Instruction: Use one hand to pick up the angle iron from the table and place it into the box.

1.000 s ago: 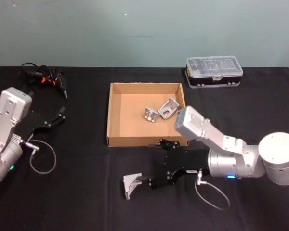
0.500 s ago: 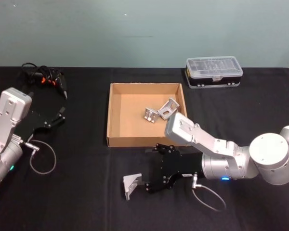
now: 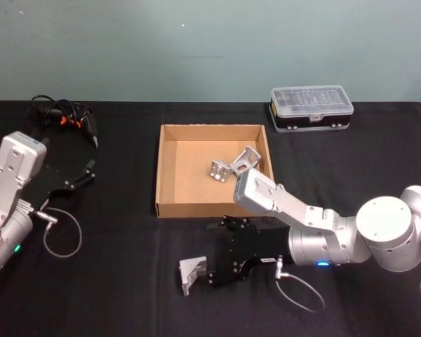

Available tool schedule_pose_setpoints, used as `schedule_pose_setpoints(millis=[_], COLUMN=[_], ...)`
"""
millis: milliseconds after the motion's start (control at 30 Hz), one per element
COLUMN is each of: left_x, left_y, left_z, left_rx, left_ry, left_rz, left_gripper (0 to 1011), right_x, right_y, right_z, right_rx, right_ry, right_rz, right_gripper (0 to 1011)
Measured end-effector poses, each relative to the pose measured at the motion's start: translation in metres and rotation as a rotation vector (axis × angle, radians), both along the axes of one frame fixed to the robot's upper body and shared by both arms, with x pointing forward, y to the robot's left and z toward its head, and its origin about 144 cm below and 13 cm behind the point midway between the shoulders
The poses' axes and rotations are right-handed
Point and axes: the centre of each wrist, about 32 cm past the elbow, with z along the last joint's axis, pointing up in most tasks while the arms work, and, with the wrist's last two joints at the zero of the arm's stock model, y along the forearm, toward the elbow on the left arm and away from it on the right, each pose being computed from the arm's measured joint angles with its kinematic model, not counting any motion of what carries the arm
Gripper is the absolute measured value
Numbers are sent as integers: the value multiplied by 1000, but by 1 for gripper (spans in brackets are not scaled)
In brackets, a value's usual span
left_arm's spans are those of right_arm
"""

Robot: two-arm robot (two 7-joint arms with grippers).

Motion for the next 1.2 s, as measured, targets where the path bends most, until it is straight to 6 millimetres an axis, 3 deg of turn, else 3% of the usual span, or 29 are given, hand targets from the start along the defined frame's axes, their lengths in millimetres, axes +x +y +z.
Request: schedule_pose_setpoints(millis=[1200], left_x=[0], left_y=[0], left_z=[0], left_rx=[0], left_ry=[0], left_rz=[0], left_gripper=[1011], right_x=[8], right_y=[11], right_z=[-2], right_rx=[-1], right_ry=[54], right_rz=[29], right_gripper=[1003])
